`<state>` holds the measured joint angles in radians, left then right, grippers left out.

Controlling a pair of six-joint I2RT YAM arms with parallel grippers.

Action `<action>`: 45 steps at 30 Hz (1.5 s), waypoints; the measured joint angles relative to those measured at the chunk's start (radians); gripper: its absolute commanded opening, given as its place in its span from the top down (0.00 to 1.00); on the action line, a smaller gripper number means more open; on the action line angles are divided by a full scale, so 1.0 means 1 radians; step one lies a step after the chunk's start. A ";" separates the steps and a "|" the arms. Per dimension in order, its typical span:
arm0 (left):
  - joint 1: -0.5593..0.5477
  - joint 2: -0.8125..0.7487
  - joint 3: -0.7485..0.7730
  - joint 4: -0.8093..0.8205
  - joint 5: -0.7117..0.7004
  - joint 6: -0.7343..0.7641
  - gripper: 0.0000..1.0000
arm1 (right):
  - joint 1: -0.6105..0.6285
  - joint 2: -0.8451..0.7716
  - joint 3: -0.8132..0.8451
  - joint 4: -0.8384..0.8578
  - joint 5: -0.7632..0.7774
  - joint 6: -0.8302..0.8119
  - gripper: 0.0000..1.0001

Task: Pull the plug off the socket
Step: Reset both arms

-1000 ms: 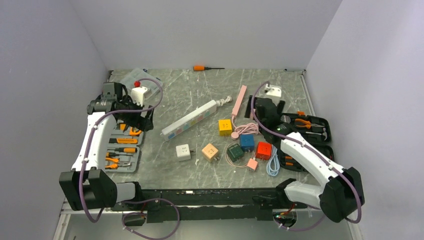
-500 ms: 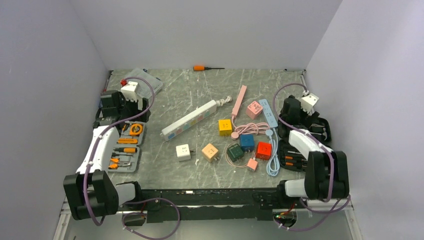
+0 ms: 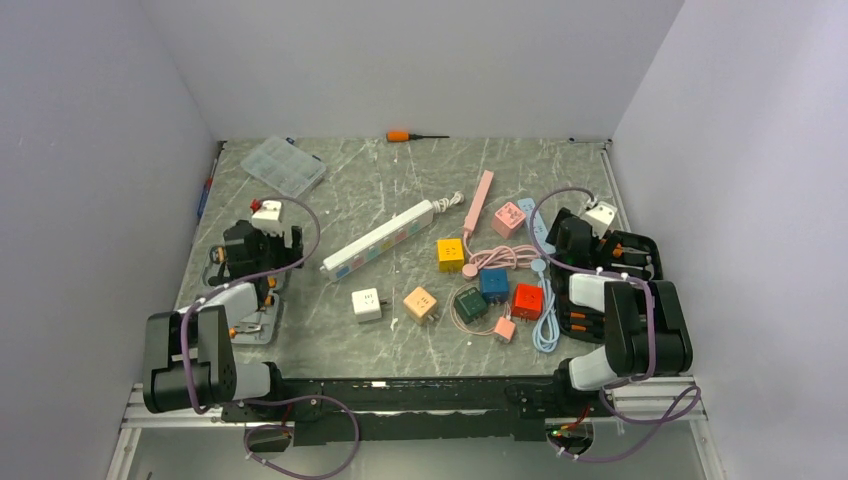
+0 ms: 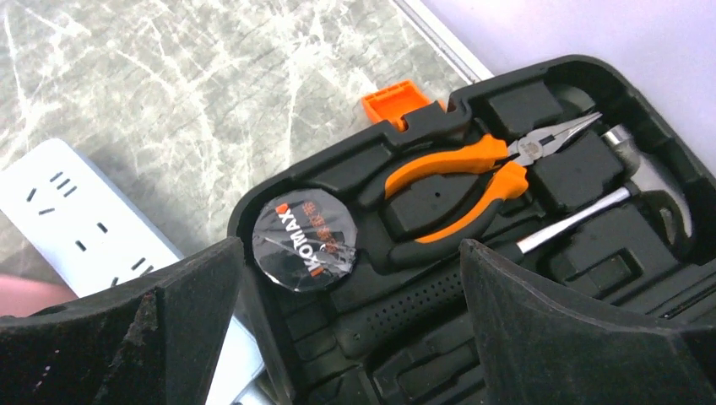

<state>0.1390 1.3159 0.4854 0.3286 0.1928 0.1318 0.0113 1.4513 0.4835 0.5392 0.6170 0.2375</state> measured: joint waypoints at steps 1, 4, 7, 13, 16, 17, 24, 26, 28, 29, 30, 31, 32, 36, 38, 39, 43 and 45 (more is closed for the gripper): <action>0.000 -0.001 -0.038 0.068 0.001 -0.007 0.01 | 0.001 0.005 -0.019 0.040 -0.008 -0.008 0.00; -0.002 -0.006 -0.138 0.253 0.011 -0.021 0.01 | 0.011 0.010 -0.074 0.127 -0.031 -0.033 0.00; -0.010 -0.008 -0.228 0.427 0.018 -0.021 0.01 | 0.026 0.007 -0.143 0.242 -0.069 -0.072 0.00; -0.016 0.023 -0.332 0.678 0.067 -0.013 0.01 | 0.108 0.040 -0.352 0.609 -0.123 -0.185 0.00; -0.016 0.026 -0.316 0.697 0.084 -0.012 0.01 | 0.119 0.053 -0.341 0.610 -0.126 -0.206 0.00; -0.016 0.026 -0.304 0.698 0.088 -0.012 0.01 | 0.105 0.053 -0.316 0.596 -0.139 -0.200 0.00; -0.016 0.027 -0.288 0.718 0.100 -0.012 0.01 | 0.005 0.050 -0.245 0.567 -0.209 -0.163 0.00; -0.016 0.028 -0.288 0.720 0.100 -0.012 0.01 | 0.006 0.050 -0.249 0.567 -0.219 -0.161 0.00; -0.016 0.028 -0.288 0.722 0.100 -0.012 0.01 | 0.006 0.050 -0.250 0.567 -0.227 -0.161 0.00; -0.016 0.028 -0.288 0.722 0.100 -0.012 0.01 | 0.006 0.050 -0.250 0.567 -0.230 -0.160 0.00; -0.016 0.029 -0.288 0.722 0.100 -0.012 0.01 | 0.006 0.050 -0.250 0.568 -0.231 -0.159 0.00; -0.016 0.030 -0.288 0.722 0.100 -0.012 0.01 | 0.006 0.050 -0.250 0.568 -0.233 -0.159 0.00; -0.016 0.030 -0.288 0.722 0.100 -0.012 0.01 | 0.006 0.050 -0.250 0.568 -0.234 -0.159 0.00; -0.016 0.031 -0.288 0.722 0.100 -0.012 0.01 | 0.006 0.050 -0.250 0.568 -0.234 -0.159 0.00; -0.016 0.031 -0.288 0.722 0.100 -0.012 0.01 | 0.006 0.050 -0.250 0.568 -0.234 -0.158 0.00; -0.016 0.031 -0.288 0.722 0.100 -0.012 0.01 | 0.006 0.050 -0.250 0.568 -0.234 -0.158 0.00; -0.016 0.035 -0.288 0.722 0.100 -0.012 0.01 | 0.006 0.050 -0.250 0.568 -0.234 -0.158 0.00; -0.019 0.037 -0.288 0.721 0.098 -0.012 0.01 | 0.006 0.050 -0.250 0.568 -0.234 -0.158 0.00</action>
